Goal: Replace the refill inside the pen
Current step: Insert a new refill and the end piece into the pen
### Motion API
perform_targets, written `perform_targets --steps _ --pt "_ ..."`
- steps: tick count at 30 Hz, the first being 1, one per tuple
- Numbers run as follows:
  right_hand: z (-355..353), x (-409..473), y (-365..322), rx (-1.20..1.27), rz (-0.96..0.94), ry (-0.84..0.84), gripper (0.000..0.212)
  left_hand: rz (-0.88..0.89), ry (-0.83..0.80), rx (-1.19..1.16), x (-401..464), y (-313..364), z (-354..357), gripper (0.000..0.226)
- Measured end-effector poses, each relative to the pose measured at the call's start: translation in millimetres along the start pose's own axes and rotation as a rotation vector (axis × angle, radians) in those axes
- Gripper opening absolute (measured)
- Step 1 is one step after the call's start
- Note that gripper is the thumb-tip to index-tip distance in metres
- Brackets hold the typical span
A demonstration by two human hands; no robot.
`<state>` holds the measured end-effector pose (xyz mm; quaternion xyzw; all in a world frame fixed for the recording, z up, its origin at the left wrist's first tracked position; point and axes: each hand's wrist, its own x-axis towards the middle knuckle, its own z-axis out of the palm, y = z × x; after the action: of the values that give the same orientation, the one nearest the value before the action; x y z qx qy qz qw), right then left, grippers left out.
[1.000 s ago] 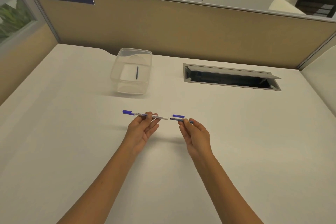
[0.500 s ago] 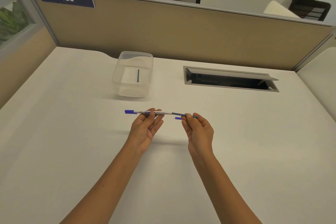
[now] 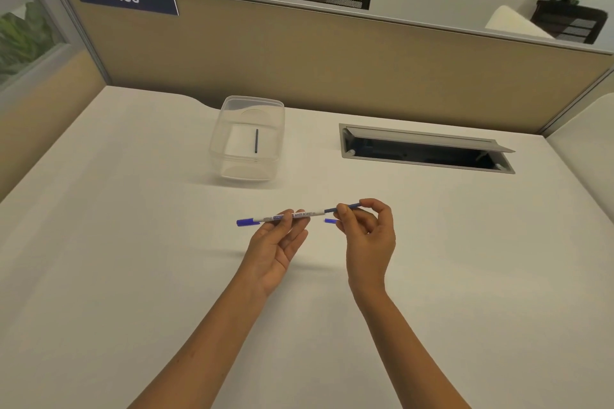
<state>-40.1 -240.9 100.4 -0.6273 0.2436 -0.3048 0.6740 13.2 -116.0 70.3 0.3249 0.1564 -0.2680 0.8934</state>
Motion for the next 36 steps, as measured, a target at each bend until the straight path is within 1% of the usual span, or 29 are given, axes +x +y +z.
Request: perform_targets --steps 4,6,8,12,15,17,19,22,26,29,32,36 --pt "6 -4 9 -0.14 -0.13 -0.1 0.008 -0.048 -0.021 -0.053 1 -7 2 0.013" --pt "8 -6 14 -0.241 -0.215 -0.152 0.015 -0.05 -0.023 -0.089 5 -8 3 0.014" --pt "8 -4 20 -0.287 -0.246 -0.176 0.02 -0.047 -0.007 -0.105 11 -7 0 0.014" --pt "0 12 37 -0.326 -0.181 -0.128 0.023 -0.097 0.041 -0.137 20 0 -14 0.013" --pt "-10 29 55 -0.456 -0.137 -0.086 0.024 -0.109 0.06 -0.126 27 2 -28 0.014" --pt "-17 43 70 -0.629 -0.093 -0.131 0.026 -0.085 0.051 -0.044 31 2 -36 0.013" --pt "-23 53 83 -0.8 -0.047 -0.212 0.027 -0.06 0.033 0.05 35 2 -41 0.015" --pt "-28 58 96 -0.925 -0.039 -0.279 0.024 -0.05 0.04 0.154 38 -1 -47 0.018" --pt "-27 58 95 -0.879 -0.042 -0.251 0.01 -0.046 0.055 0.216 41 -6 -54 0.017" --pt "-28 54 88 -0.749 0.033 -0.225 0.004 -0.047 0.058 0.233 42 -7 -56 0.015" --pt "-29 44 81 -0.601 0.147 -0.182 0.012 -0.046 0.059 0.246 43 -10 -57 0.014" --pt "-28 32 74 -0.43 0.312 -0.266 0.011 -0.044 0.064 0.265 42 -12 -57 0.012"
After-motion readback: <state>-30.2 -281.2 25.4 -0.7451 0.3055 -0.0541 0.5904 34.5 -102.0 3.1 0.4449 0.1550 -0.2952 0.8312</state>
